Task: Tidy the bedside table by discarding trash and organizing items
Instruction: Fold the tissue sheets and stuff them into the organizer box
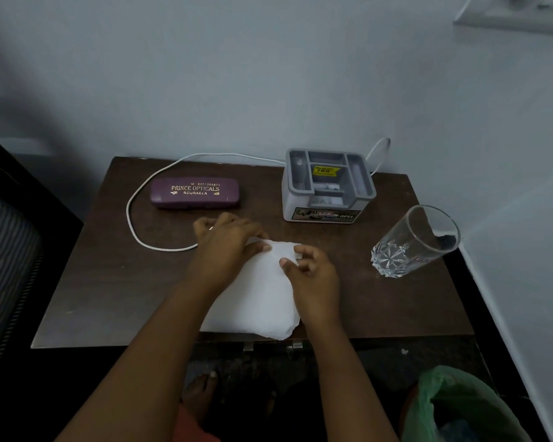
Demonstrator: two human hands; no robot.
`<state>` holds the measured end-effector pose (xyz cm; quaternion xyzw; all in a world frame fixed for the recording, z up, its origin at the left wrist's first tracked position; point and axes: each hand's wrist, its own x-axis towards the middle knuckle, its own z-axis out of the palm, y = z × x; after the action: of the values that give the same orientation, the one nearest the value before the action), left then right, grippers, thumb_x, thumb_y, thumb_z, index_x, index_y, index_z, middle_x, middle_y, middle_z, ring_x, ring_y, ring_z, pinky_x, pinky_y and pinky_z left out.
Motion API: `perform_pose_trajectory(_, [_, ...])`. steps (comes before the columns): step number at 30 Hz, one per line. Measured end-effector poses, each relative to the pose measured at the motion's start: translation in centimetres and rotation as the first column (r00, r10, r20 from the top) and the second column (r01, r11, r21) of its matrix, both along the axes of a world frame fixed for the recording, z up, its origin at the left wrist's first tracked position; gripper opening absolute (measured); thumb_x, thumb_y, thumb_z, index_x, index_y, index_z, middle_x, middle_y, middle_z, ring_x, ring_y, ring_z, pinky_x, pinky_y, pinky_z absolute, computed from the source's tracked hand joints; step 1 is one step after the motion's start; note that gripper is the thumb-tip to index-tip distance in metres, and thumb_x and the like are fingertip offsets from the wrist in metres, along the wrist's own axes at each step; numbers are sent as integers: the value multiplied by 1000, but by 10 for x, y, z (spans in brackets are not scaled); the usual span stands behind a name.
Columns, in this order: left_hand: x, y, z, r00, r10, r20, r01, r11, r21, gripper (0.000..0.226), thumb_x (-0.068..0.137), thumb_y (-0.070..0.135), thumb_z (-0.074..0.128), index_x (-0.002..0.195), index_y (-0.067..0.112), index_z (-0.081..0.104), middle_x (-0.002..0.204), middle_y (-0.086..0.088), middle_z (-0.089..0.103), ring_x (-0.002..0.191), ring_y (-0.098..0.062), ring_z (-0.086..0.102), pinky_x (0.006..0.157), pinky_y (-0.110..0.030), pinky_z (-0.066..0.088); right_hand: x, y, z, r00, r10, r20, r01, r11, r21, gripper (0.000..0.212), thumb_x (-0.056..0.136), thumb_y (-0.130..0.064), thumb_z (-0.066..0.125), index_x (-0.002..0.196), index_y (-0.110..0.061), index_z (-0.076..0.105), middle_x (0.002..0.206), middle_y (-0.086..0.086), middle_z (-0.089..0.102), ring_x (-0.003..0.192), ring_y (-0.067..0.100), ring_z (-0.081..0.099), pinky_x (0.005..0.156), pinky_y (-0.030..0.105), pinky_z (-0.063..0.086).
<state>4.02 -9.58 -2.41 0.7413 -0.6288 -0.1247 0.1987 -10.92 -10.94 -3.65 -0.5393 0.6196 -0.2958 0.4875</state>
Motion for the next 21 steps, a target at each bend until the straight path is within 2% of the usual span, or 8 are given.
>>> perform_pose_trajectory(2, [-6,-4,1,998,-26,59,27,999,-16,19,90,39,54,105,33,63,120,13,59,121,-14,39,89,-33,10,-3,-2,2,1000,-11,-16,11,1000,-4,28,78,-25,72,102,-28,58,89,-5,64,80,10,61,70,28,49])
perform_pose_trajectory(5, [-11,-7,-2,996,-28,84,29,1000,-10,20,91,40,51,106,34,62,120,13,57,120,-13,39,90,-33,9,-6,-5,2,998,-29,-62,29,1000,9,31,77,-30,72,103,-27,56,85,-10,62,81,11,63,68,30,50])
perform_pose_trajectory(7, [-13,-7,-5,998,4,59,-3,1000,-14,17,91,37,52,104,33,63,119,13,57,118,-14,40,90,-34,11,-7,-7,2,990,-24,-138,26,1000,16,37,77,-39,70,109,-28,55,86,-11,62,85,13,62,70,31,49])
perform_pose_trajectory(10, [-14,-6,-11,998,46,-37,-48,998,-37,13,90,34,54,100,33,63,117,13,56,115,-13,41,84,-30,11,-8,-12,1,965,-4,-263,6,1000,7,49,77,-53,63,119,-30,52,104,-9,57,95,14,58,75,32,47])
perform_pose_trajectory(13, [-13,-5,-15,983,82,-163,-92,994,-51,11,89,33,56,98,34,62,118,17,54,116,-9,40,79,-25,9,-8,-16,3,966,15,-258,-9,1000,26,36,77,-52,64,108,-33,59,103,-10,49,91,13,56,74,31,45])
perform_pose_trajectory(16, [-14,-4,-21,968,99,-228,-109,994,-29,12,88,30,57,99,35,60,120,18,52,118,-8,41,77,-22,9,-7,-15,3,973,1,-233,0,1000,1,15,77,-43,69,87,-36,61,99,-10,51,85,13,58,72,30,47])
perform_pose_trajectory(18, [-14,-3,-24,956,113,-269,-126,992,-30,20,87,29,59,106,36,58,122,18,51,120,-8,41,80,-21,9,-6,-14,4,981,-25,-192,19,999,-31,18,76,-37,71,71,-38,54,96,-12,53,85,12,58,73,31,47])
perform_pose_trajectory(21, [-14,-2,-25,951,117,-285,-132,991,-33,34,87,29,59,118,42,53,129,18,48,125,-8,39,90,-26,12,-6,-12,3,987,-39,-153,28,997,-71,24,74,-32,73,64,-38,53,92,-12,57,85,10,59,73,31,48])
